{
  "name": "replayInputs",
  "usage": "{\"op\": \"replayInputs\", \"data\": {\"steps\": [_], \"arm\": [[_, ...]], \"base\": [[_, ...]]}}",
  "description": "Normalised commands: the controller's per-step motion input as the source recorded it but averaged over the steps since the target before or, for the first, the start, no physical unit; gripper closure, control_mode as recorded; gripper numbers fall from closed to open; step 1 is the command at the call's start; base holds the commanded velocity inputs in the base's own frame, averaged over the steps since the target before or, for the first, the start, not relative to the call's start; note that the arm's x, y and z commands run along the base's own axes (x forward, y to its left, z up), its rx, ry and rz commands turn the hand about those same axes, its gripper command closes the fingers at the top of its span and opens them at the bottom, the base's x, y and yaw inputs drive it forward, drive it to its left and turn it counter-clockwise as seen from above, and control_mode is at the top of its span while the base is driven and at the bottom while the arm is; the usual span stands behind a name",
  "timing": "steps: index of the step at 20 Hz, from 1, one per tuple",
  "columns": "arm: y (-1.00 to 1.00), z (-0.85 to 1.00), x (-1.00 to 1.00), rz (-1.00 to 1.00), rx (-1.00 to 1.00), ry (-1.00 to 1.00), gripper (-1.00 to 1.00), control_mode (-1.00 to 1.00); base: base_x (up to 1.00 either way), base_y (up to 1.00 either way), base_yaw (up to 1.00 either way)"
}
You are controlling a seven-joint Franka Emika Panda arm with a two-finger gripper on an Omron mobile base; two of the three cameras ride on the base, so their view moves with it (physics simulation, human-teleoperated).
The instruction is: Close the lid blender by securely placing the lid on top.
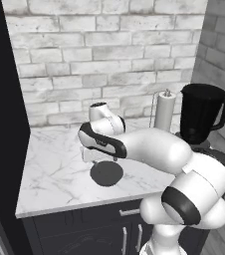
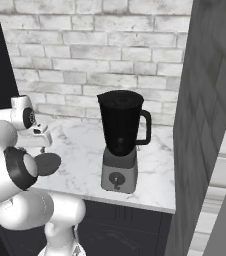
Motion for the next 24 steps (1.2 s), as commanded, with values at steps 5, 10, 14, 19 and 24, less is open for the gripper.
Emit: {"op": "replayInputs", "data": {"steps": [5, 10, 14, 19, 24], "arm": [[-0.02, -0.31, 0.13, 0.0, 0.0, 0.0, -1.0, -1.0], [-0.17, -0.26, 0.05, 0.0, 0.0, 0.0, -1.0, -1.0], [-0.03, -0.24, 0.15, 0.0, 0.0, 0.0, -1.0, -1.0], [0.0, -0.17, 0.18, 0.0, 0.0, 0.0, -1.0, -1.0], [0.0, -0.17, 0.21, 0.0, 0.0, 0.0, -1.0, -1.0]], "base": [[0.0, 0.0, 0.0], [0.0, 0.0, 0.0], [0.0, 0.0, 0.0], [0.0, 0.0, 0.0], [0.0, 0.0, 0.0]]}}
